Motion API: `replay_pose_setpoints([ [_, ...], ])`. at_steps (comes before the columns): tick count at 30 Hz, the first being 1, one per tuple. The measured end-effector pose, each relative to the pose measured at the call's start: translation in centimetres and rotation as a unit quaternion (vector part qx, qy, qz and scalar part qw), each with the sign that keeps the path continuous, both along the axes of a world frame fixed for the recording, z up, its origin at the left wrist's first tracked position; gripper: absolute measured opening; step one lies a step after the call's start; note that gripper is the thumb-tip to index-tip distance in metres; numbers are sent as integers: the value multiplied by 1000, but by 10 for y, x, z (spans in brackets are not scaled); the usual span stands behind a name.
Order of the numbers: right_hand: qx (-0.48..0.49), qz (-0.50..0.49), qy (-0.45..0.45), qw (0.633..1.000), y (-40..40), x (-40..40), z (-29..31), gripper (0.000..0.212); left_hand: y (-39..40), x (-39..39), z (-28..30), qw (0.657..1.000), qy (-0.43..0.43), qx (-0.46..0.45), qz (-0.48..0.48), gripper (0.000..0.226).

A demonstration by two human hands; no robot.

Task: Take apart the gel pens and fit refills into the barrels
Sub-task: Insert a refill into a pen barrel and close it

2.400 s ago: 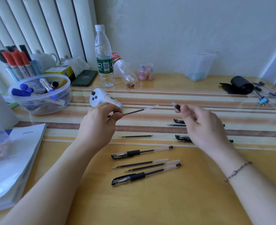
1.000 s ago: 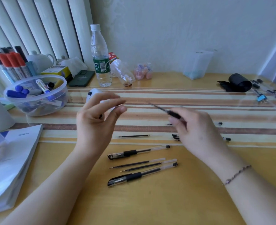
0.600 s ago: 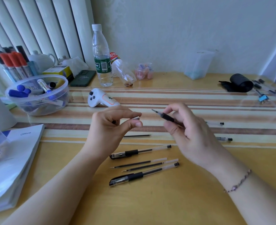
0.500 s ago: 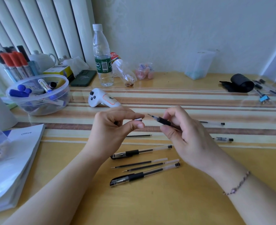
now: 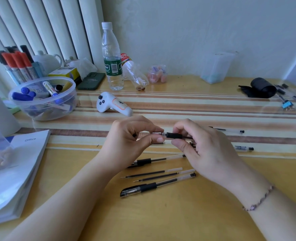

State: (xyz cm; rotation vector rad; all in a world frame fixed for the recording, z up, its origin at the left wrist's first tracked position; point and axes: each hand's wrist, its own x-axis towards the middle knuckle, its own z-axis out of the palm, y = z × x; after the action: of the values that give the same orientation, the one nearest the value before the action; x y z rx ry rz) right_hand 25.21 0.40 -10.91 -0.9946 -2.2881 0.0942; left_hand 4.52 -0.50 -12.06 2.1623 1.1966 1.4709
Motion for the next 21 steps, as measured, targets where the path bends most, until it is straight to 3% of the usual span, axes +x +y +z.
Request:
replay_pose_setpoints([
  [8, 16, 0, 20, 1000, 3, 0, -1, 26, 1, -1, -2, 999, 54, -1, 7, 21],
  [11, -40, 10, 28, 999, 1, 0, -2, 31, 1, -2, -3, 998, 61, 1, 9, 22],
  [14, -91, 9, 47, 995, 2, 0, -4, 23, 2, -3, -2, 998, 60, 1, 14, 20],
  [17, -77, -4, 44, 996, 3, 2, -4, 11, 2, -3, -2, 998, 64, -4, 12, 21],
  [19, -63, -10, 21, 998, 1, 3, -2, 28, 2, -3, -2, 998, 67, -5, 12, 21],
  [21, -89, -5, 27, 996, 1, 3, -1, 23, 3, -3, -3, 998, 67, -4, 12, 19],
])
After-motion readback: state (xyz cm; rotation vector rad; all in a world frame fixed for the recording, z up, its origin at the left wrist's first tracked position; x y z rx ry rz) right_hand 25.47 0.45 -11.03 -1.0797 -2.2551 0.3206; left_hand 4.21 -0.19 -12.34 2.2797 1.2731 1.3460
